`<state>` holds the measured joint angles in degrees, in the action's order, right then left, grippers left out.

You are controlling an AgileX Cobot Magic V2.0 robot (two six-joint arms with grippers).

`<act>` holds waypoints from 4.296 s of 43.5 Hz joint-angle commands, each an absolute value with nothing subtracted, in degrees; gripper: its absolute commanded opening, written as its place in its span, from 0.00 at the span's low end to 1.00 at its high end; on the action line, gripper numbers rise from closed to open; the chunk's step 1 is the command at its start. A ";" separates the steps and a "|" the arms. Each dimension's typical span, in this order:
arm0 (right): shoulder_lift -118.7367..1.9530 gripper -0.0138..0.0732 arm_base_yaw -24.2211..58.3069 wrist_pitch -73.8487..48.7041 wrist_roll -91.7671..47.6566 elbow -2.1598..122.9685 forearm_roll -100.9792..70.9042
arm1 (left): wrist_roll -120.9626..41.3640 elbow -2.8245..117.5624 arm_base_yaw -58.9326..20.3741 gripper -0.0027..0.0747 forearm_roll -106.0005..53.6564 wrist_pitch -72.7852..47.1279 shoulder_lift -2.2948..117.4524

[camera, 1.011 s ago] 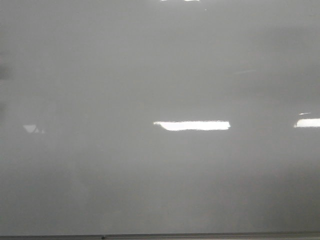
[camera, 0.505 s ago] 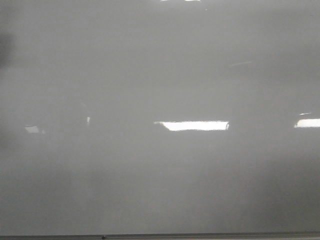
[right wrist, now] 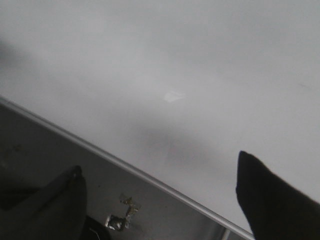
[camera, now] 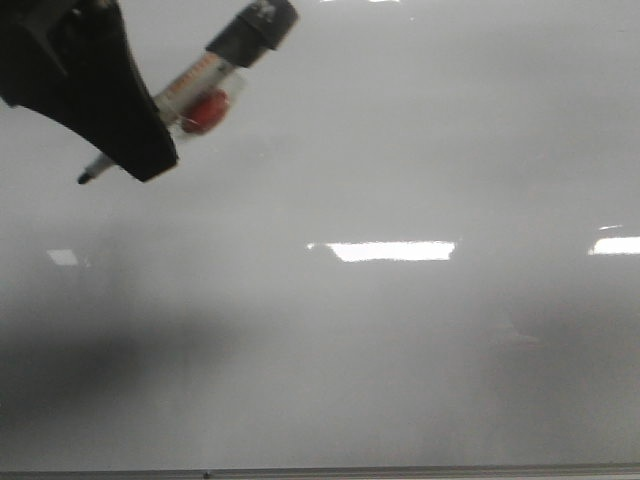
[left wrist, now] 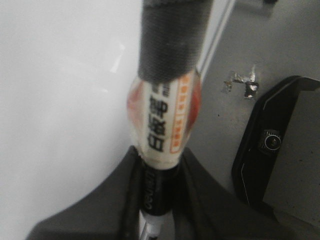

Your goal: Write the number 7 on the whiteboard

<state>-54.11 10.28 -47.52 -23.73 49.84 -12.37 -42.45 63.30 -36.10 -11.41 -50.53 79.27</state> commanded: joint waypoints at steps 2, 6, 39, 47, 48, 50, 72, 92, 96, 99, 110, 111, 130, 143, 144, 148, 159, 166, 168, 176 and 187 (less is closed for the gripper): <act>-55.86 0.88 15.16 -47.98 -35.08 51.88 -17.13 | -44.19 65.24 -40.86 0.01 -12.76 -48.43 78.96; -57.35 0.88 19.37 -50.27 -42.90 52.01 -21.90 | -44.26 65.24 -43.65 0.01 -12.76 -48.35 79.17; -71.51 0.72 30.73 -48.05 -67.07 59.71 -44.10 | -45.64 65.24 -47.62 0.01 -12.76 -47.73 79.17; -72.26 0.61 30.73 -47.97 -67.07 59.79 -44.10 | -45.64 65.24 -47.62 0.01 -12.76 -46.86 79.17; -72.26 0.58 30.73 -47.97 -67.07 59.79 -44.10 | -45.64 65.24 -47.62 0.01 -12.76 -46.75 79.17; -72.26 0.52 30.73 -47.97 -67.07 59.79 -44.10 | -45.64 65.24 -47.62 0.01 -12.76 -46.60 79.17; -72.26 0.08 30.73 -48.01 -66.68 59.79 -44.10 | -44.76 65.24 -47.52 0.53 -12.65 -46.17 78.66; -65.65 0.08 22.71 -47.87 -36.08 63.34 -25.76 | -28.29 60.51 -34.27 0.65 -8.84 -47.26 60.94; -63.65 0.08 19.22 -42.57 -27.42 59.81 -26.40 | -25.11 56.13 -30.24 0.65 -9.17 -45.44 57.13; -63.23 0.08 19.20 -36.70 -27.57 56.90 -27.22 | -24.84 54.06 -28.40 0.65 -10.29 -43.37 55.17; -66.94 0.08 21.21 -24.10 -28.45 56.83 -28.33 | -24.84 53.18 -27.68 0.65 -10.61 -40.43 53.95; -67.27 0.08 21.21 -23.35 -28.45 56.89 -28.60 | -24.84 53.18 -27.68 0.65 -10.61 -40.43 53.95; -73.42 0.08 21.50 -17.89 -28.45 59.22 -29.75 | -24.84 53.18 -27.68 0.65 -10.61 -40.16 53.95; -78.45 0.08 21.50 -18.17 -28.45 63.54 -29.69 | -24.84 53.18 -27.68 0.64 -10.61 -40.16 53.95; -78.65 0.08 21.37 -17.97 -28.45 63.54 -29.70 | -24.84 53.18 -27.68 0.64 -10.61 -40.16 53.95; -78.50 0.09 19.55 -18.94 -28.45 63.54 -29.70 | -24.84 53.18 -27.68 0.64 -10.61 -40.16 53.95; -76.93 0.09 13.38 -24.24 -28.50 63.54 -29.13 | -24.84 53.18 -27.68 0.64 -10.61 -40.15 53.95; -77.72 0.09 14.07 -26.92 -28.61 63.49 -29.13 | -24.84 53.18 -27.68 0.64 -10.61 -40.15 53.95; -78.72 0.09 14.78 -29.26 -29.61 63.30 -29.11 | -24.84 53.18 -27.68 0.64 -10.61 -40.15 53.95; -81.40 0.09 17.60 -30.18 -30.60 61.13 -29.06 | -24.84 53.18 -27.68 0.64 -10.61 -40.15 53.95; -73.91 0.09 21.71 -34.88 -32.02 61.12 -29.12 | -28.89 53.18 -28.23 0.65 -11.72 -40.78 54.05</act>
<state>-79.29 20.17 -34.39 -30.45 59.81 -28.41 -26.01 51.60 -27.89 -9.64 -43.71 54.73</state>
